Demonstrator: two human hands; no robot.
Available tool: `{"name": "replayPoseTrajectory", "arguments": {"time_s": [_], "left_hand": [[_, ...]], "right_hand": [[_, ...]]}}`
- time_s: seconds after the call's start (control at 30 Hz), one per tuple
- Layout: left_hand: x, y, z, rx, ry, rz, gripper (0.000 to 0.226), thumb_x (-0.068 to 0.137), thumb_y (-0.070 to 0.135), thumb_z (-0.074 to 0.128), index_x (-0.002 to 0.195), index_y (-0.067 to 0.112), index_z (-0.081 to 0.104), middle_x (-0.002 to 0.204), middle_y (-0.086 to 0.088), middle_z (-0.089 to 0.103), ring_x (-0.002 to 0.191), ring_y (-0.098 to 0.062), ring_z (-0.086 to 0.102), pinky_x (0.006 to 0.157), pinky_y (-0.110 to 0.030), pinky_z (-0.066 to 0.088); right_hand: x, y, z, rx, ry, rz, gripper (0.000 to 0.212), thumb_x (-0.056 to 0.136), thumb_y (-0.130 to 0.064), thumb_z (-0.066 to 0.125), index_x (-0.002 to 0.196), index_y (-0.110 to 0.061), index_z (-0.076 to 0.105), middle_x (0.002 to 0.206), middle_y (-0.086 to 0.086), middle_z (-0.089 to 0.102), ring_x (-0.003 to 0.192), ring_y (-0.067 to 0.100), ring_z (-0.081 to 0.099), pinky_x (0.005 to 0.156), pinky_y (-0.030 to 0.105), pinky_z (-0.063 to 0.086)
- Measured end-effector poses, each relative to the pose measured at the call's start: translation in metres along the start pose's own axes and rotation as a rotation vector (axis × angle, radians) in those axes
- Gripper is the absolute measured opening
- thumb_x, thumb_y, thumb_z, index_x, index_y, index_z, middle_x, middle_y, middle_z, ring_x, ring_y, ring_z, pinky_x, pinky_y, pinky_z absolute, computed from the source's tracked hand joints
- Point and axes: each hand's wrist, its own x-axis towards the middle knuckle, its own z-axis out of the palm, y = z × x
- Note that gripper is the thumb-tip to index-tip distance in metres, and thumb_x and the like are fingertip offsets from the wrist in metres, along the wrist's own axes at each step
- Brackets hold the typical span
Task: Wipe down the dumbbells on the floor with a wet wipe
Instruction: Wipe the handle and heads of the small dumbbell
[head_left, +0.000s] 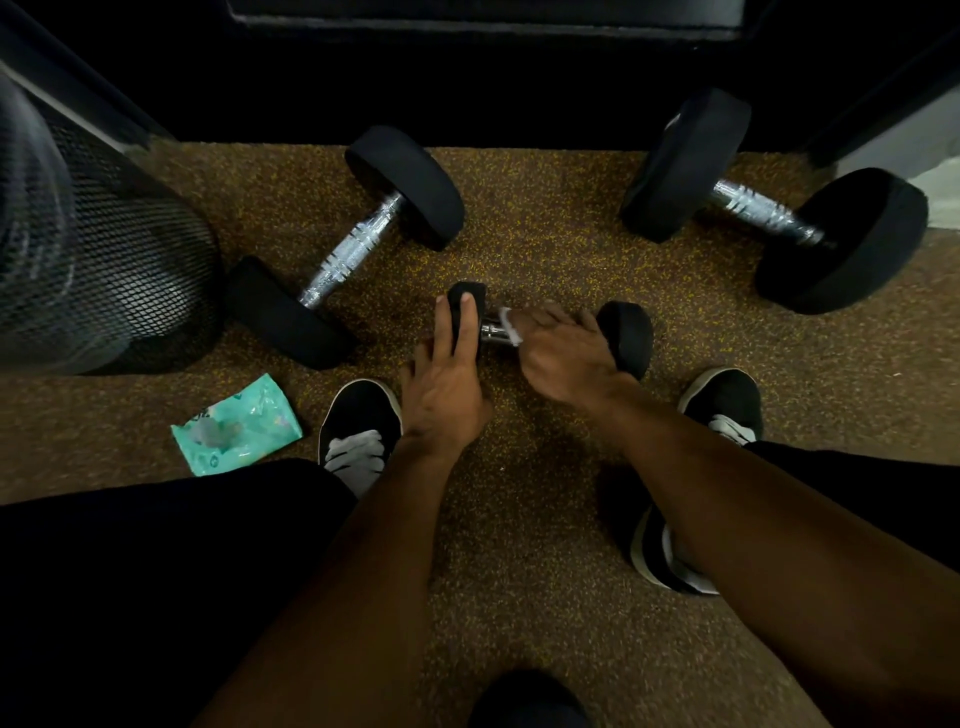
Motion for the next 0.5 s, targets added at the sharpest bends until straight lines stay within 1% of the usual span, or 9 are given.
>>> {"name": "replayPoseTrajectory", "arguments": {"time_s": [0.07,0.13,0.23,0.3,0.37,0.47,0.5], "left_hand": [[-0.002,0.000,0.003,0.000,0.011,0.007,0.119,0.081,0.024,0.075,0.158,0.026,-0.016,0.167,-0.008,-0.013,0.136,-0.043,0.036,0.106,-0.058,0.037],[-0.002,-0.002,0.005,-0.007,0.012,0.007,0.117,0.083,0.026,0.073,0.158,0.027,-0.016,0.167,-0.006,-0.014,0.136,-0.042,0.037,0.106,-0.058,0.037],[-0.001,-0.004,0.004,-0.012,0.005,0.014,0.117,0.083,0.024,0.073,0.158,0.028,-0.017,0.168,-0.005,-0.013,0.136,-0.043,0.036,0.106,-0.060,0.036],[0.006,-0.004,-0.001,-0.012,-0.007,0.016,0.116,0.083,0.024,0.073,0.158,0.029,-0.016,0.168,-0.004,-0.012,0.137,-0.043,0.035,0.107,-0.060,0.035],[0.016,-0.003,-0.007,-0.036,-0.036,-0.001,0.114,0.084,0.025,0.072,0.158,0.032,-0.015,0.168,0.000,-0.011,0.138,-0.043,0.033,0.107,-0.060,0.034],[0.029,-0.003,-0.013,-0.141,-0.030,0.000,0.107,0.088,0.026,0.067,0.156,0.038,-0.014,0.169,0.003,-0.007,0.137,-0.044,0.036,0.106,-0.061,0.037],[0.031,-0.005,-0.013,-0.179,-0.011,0.010,0.104,0.090,0.024,0.065,0.156,0.039,-0.014,0.169,0.003,-0.005,0.137,-0.043,0.038,0.106,-0.061,0.038]], "right_hand": [[-0.001,0.001,-0.002,-0.032,0.005,0.001,0.060,0.093,-0.026,0.038,0.151,-0.016,0.025,0.155,0.007,0.035,0.146,0.029,0.021,0.114,0.060,0.018],[0.001,-0.008,-0.004,-0.044,0.003,-0.056,0.060,0.094,-0.026,0.038,0.151,-0.011,0.024,0.156,0.009,0.032,0.148,0.030,0.017,0.115,0.057,0.018],[-0.004,-0.017,0.004,-0.117,0.035,-0.141,0.068,0.095,-0.027,0.038,0.155,-0.009,0.011,0.162,0.008,0.017,0.150,0.029,0.010,0.118,0.055,0.014],[-0.015,-0.006,0.013,-0.192,0.054,-0.144,0.069,0.096,-0.029,0.035,0.156,-0.012,0.003,0.164,0.007,0.006,0.151,0.029,0.005,0.118,0.056,0.011],[-0.026,0.009,0.023,-0.275,0.062,-0.116,0.067,0.097,-0.030,0.027,0.156,-0.014,0.000,0.164,0.007,0.000,0.151,0.032,0.000,0.118,0.058,0.008],[-0.028,0.017,0.026,-0.322,0.082,-0.050,0.067,0.092,-0.030,0.008,0.156,-0.014,0.002,0.164,0.008,0.001,0.150,0.035,0.000,0.117,0.060,0.010],[-0.024,0.013,0.024,-0.322,0.080,-0.048,0.068,0.090,-0.030,0.005,0.156,-0.014,0.000,0.164,0.008,0.000,0.150,0.036,-0.001,0.117,0.060,0.009]]}}
